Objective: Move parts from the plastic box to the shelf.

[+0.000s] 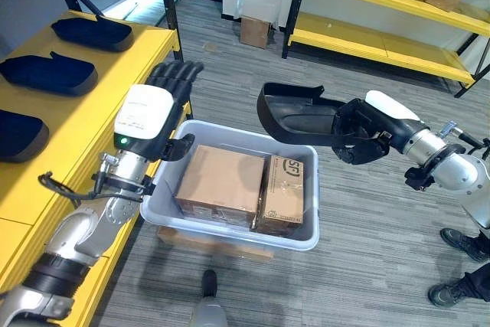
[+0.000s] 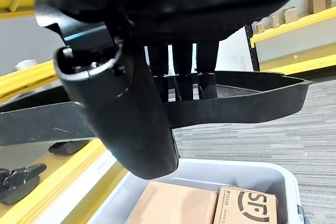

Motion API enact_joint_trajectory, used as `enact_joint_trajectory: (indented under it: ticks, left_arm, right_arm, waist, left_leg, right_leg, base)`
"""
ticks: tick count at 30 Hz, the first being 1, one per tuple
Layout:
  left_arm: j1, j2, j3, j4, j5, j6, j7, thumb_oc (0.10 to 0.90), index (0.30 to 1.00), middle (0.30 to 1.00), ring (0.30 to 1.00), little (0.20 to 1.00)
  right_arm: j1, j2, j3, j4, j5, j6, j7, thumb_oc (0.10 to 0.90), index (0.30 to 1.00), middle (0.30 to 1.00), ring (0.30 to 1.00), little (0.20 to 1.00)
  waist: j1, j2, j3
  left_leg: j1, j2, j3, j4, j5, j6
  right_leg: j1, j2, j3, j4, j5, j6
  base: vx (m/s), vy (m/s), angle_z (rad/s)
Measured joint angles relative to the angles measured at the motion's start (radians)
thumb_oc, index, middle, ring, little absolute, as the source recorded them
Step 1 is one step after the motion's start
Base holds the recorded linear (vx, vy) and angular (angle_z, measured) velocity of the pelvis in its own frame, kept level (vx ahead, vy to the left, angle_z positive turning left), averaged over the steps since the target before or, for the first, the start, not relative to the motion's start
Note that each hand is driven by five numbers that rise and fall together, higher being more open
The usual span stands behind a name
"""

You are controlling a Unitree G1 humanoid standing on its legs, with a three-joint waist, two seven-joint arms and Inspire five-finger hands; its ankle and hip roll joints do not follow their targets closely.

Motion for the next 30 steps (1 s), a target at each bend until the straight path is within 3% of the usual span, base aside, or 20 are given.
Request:
enact_joint_trajectory:
  ticks: [10,14,30]
  left_arm:
    - [-0.171,0.072,-0.207,-0.051,0.124,-0.047,-0.001,0.900,1.000,1.000,1.000,1.000]
    - [-0.187,0.071,-0.222,-0.064,0.148,-0.055,-0.001,0.900,1.000,1.000,1.000,1.000]
    - [-0.216,0.055,-0.290,-0.068,0.148,-0.055,-0.001,0.900,1.000,1.000,1.000,1.000]
  right_arm:
    - [-0.101,0.035,0.097,0.038,-0.002,-0.018,-0.002,0.400,0.300,0.300,0.300,0.300]
    - [-0.122,0.036,0.122,0.039,-0.003,-0.021,-0.003,0.400,0.300,0.300,0.300,0.300]
    - [-0.153,0.086,0.167,0.044,-0.004,-0.023,-0.004,0.400,0.300,0.300,0.300,0.300]
  waist:
    - [-0.029,0.018,-0.009]
    - [-0.044,0.035,-0.022]
    - [-0.065,0.036,-0.039]
  left_leg:
    - [0.006,0.004,0.008,0.000,0.001,-0.004]
    - [0.007,0.005,0.009,0.000,0.001,-0.004]
    - [0.010,0.007,0.023,-0.001,0.001,-0.004]
  right_leg:
    - [0.001,0.000,0.008,0.000,0.000,0.000]
    - [0.000,0.001,0.008,0.000,0.000,0.000]
    - [-0.007,-0.002,0.028,0.000,0.001,-0.002]
  base:
    - [0.01,0.003,-0.02]
    - [0.00,0.000,0.00]
    - [0.00,0.004,-0.02]
